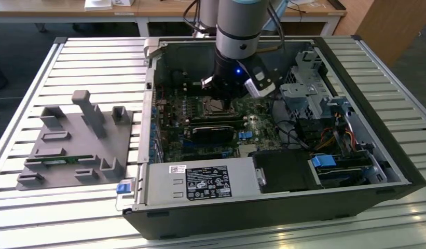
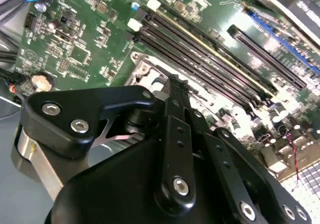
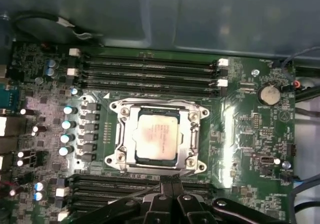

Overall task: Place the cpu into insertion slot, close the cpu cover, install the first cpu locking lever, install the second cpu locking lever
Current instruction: 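Install the second cpu locking lever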

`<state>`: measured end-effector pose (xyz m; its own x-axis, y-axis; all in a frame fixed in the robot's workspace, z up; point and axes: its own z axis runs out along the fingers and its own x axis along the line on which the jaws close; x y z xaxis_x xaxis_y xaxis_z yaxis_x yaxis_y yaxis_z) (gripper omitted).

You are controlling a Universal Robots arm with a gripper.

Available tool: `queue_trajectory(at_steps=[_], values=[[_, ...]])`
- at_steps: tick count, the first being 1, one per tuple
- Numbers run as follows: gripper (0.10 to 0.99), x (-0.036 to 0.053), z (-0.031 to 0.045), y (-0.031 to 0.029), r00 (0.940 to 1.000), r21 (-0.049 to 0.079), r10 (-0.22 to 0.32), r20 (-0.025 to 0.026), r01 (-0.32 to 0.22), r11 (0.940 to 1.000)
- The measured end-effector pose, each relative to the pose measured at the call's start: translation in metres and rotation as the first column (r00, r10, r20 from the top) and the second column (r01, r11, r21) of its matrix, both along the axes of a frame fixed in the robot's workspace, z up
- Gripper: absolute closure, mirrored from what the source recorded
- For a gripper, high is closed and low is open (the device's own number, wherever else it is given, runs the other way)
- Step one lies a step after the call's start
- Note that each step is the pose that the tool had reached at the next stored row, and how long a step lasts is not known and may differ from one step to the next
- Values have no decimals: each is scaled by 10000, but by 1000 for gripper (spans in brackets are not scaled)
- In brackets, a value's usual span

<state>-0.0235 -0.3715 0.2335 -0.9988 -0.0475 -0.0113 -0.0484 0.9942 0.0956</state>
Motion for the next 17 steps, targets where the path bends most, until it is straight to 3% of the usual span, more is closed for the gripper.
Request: queue_trajectory(at_steps=[11, 15, 17], values=[[980, -246, -40, -17, 10000, 45, -2, 1, 2, 10000], [980, -262, -110, -17, 10000, 46, -2, -3, 2, 10000], [980, -263, -124, -21, 10000, 116, 0, -10, 1, 9999]])
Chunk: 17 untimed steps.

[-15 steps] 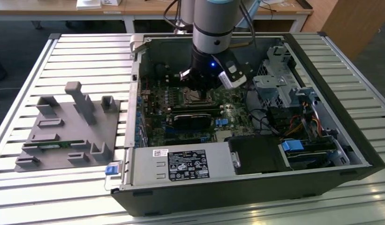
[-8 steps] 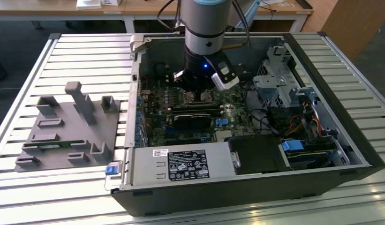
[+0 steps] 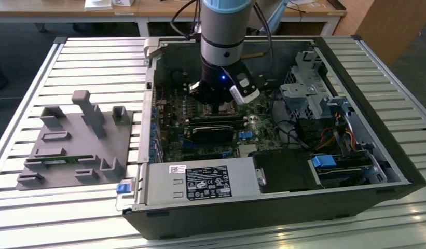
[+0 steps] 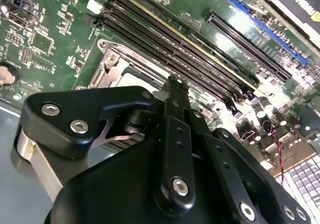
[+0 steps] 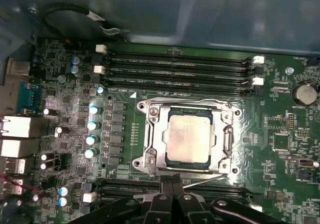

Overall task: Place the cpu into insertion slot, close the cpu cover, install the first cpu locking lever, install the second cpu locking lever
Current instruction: 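Install the second cpu locking lever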

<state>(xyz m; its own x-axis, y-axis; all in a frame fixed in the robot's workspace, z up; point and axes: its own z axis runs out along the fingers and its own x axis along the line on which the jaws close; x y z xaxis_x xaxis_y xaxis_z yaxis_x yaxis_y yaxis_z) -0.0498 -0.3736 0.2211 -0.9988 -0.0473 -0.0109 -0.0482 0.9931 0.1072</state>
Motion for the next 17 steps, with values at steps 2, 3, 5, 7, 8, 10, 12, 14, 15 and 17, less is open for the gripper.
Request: queue_trajectory(at_steps=[2, 3, 5, 7, 8, 10, 12, 14, 15, 17], values=[[980, -2, -8, -22, 10000, 130, -2, 1, 2, 9999], [980, -4, -9, -39, 10000, 173, -2, 1, 2, 9999], [980, -15, -10, -72, 10000, 275, -2, 2, 2, 9996], [980, -42, -9, -101, 10000, 404, -3, 1, 3, 9992], [980, -56, -10, -112, 10000, 478, -1, 0, 1, 9989], [980, -101, -10, -128, 10000, 608, -1, 1, 1, 9982], [980, -147, -18, -139, 10000, 679, -2, 1, 2, 9977], [980, -161, -49, -140, 10000, 692, -2, 1, 2, 9976], [980, -162, -67, -141, 10000, 695, -1, 0, 1, 9976], [980, -162, -102, -140, 10000, 706, -1, 1, 1, 9975]])
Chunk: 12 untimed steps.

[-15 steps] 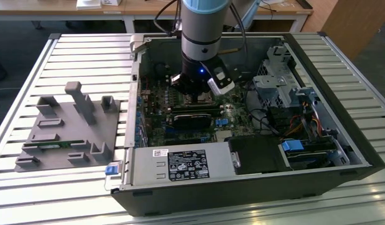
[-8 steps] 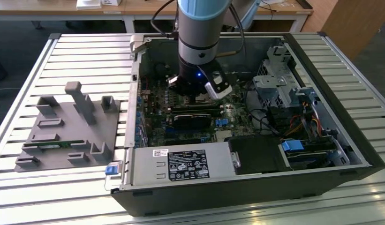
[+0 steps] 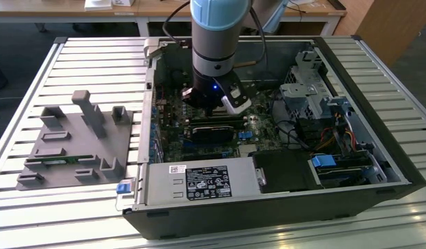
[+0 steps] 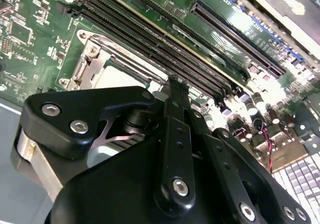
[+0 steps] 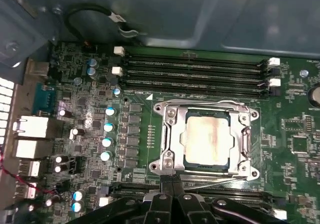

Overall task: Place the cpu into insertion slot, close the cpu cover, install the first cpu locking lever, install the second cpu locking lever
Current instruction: 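Install the second cpu locking lever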

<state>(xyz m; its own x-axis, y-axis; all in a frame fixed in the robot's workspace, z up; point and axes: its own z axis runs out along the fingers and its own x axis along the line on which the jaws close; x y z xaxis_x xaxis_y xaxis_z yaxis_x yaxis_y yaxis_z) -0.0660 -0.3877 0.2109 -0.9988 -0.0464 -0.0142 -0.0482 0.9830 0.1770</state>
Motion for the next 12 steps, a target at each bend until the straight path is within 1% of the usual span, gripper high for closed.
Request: queue_trajectory(at_steps=[2, 7, 10, 12], values=[[980, 0, -15, -6, 10000, 79, 0, -2, 0, 10000], [980, -1, -19, -88, 10000, 384, -1, -1, 1, 9993], [980, -21, -18, -126, 10000, 586, -2, 0, 2, 9983], [980, -33, -20, -150, 10000, 687, -1, 0, 1, 9976]])
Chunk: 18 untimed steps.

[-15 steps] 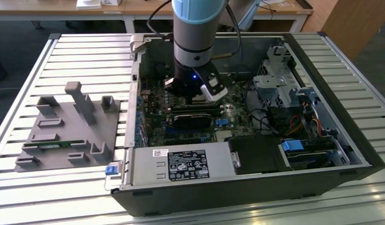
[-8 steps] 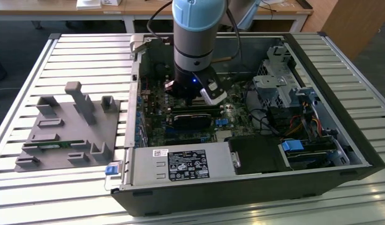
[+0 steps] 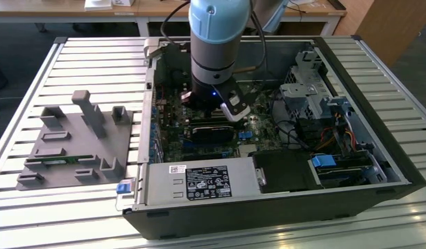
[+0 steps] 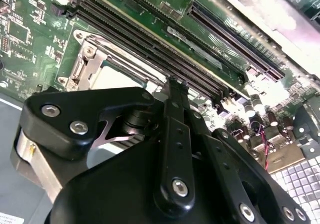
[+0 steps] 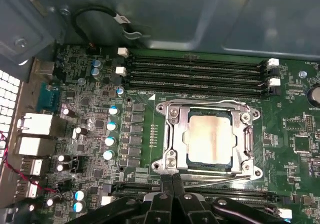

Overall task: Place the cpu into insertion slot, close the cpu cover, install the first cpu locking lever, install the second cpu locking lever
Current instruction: 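Install the second cpu locking lever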

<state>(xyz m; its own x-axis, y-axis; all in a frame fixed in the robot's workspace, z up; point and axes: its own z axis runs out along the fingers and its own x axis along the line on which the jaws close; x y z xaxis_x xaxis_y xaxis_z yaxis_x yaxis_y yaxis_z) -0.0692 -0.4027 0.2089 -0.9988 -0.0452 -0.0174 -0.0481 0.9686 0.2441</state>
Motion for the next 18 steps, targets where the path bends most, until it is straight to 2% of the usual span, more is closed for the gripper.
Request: queue_trajectory(at_steps=[10, 14, 18], values=[[980, -47, -82, -29, 10000, 348, 1, 0, -1, 9994], [980, -48, -91, -94, 10000, 624, 0, 1, 0, 9980], [980, -52, -114, -101, 10000, 775, 0, 1, 0, 9970]])
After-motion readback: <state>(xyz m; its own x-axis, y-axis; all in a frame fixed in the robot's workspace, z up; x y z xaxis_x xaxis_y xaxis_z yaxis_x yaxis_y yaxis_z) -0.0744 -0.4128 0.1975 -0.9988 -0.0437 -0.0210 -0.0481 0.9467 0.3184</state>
